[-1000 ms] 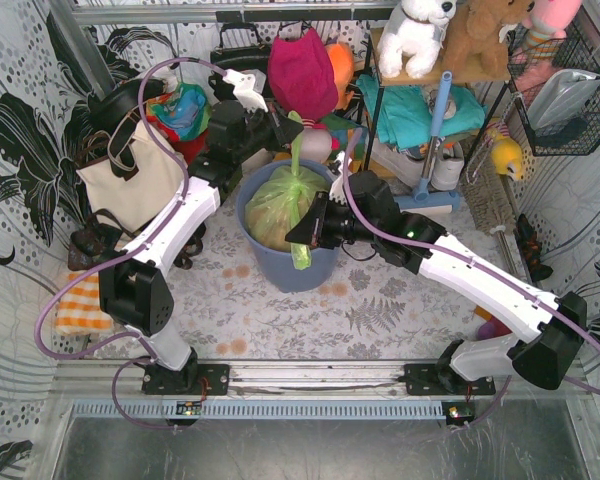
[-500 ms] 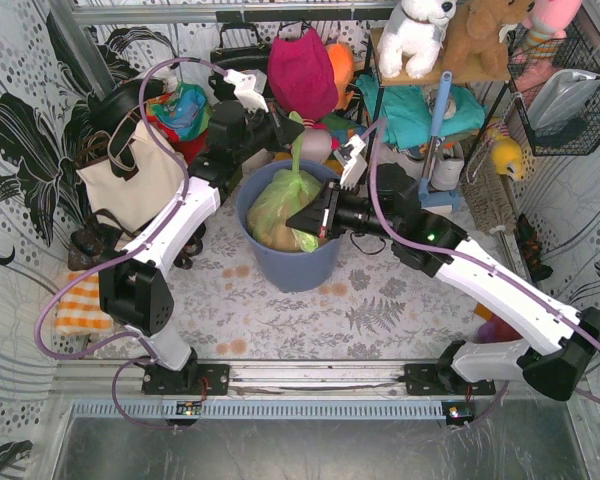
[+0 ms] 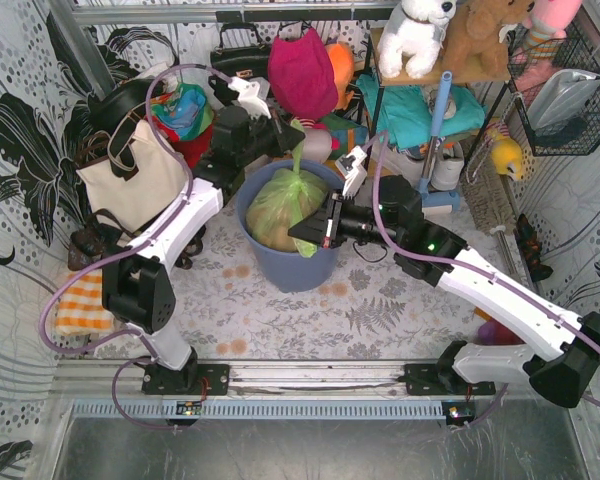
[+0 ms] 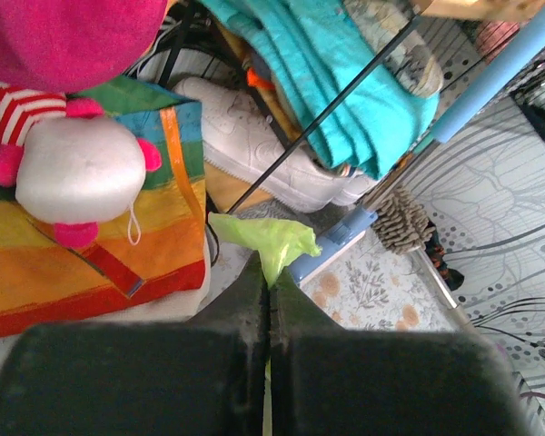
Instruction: Tie the trash bag
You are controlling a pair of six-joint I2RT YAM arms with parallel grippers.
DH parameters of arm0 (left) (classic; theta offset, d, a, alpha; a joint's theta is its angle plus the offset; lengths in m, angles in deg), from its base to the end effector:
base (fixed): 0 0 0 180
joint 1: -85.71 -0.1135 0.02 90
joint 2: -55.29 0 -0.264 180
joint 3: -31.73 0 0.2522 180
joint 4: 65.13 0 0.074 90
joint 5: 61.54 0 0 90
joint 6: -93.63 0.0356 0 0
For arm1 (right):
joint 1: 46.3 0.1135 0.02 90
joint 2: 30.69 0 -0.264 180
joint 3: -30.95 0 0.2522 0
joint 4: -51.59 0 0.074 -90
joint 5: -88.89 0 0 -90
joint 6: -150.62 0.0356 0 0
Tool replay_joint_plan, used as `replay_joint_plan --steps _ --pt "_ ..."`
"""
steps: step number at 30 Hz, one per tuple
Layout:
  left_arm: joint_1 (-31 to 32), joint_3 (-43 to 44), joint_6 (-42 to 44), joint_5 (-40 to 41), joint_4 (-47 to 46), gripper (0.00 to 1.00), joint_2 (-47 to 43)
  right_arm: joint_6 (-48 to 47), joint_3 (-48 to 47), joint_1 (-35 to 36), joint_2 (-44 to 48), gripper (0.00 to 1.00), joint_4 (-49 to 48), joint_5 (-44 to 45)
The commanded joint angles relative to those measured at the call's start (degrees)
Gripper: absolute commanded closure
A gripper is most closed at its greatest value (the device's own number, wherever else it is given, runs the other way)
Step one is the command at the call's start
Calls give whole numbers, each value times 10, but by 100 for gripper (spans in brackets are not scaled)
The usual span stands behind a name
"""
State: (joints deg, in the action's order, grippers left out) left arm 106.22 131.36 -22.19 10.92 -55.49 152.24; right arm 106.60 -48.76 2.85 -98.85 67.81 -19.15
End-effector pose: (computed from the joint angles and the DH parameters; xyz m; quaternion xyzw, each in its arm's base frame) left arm 0.3812 -0.1541 0.3743 0.0667 0.7439 -0.3627 0.5574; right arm 0.1724 0.2163 0.4003 -0.1263 0.7230 0.5718 0.3665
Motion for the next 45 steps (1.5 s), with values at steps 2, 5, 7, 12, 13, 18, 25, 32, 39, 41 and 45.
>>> replay_joint_plan --steps 2,5,7,12,13,18,25,32,39,41,45 --pt "-5 67 13 6 -25 100 -31 -18 -72 1 -7 100 -45 -49" --pt "-5 53 7 2 -37 100 -47 -14 -65 2 3 100 -68 -63" --pt "-4 39 8 1 -39 100 -47 -8 -48 2 9 100 -75 -60" --pt "-5 4 10 4 -45 100 -21 18 17 1 11 100 -88 -60" --pt "-5 0 11 6 -47 100 -15 23 25 2 10 100 -89 -63" --pt "-9 12 17 15 -38 100 11 16 11 2 7 100 -72 -71" --pt "-10 37 15 26 -42 100 -27 -12 -49 2 19 100 -52 -77" --pt "-10 4 14 29 -50 100 -44 2 -9 2 29 100 -53 -70" --pt "-10 -68 12 58 -61 100 -70 29 45 2 17 100 -71 -82" --pt "-10 -84 9 31 -98 100 -83 28 49 2 17 100 -69 -80" --pt "-10 -106 -7 -35 -171 100 -108 20 31 2 10 100 -66 -71"
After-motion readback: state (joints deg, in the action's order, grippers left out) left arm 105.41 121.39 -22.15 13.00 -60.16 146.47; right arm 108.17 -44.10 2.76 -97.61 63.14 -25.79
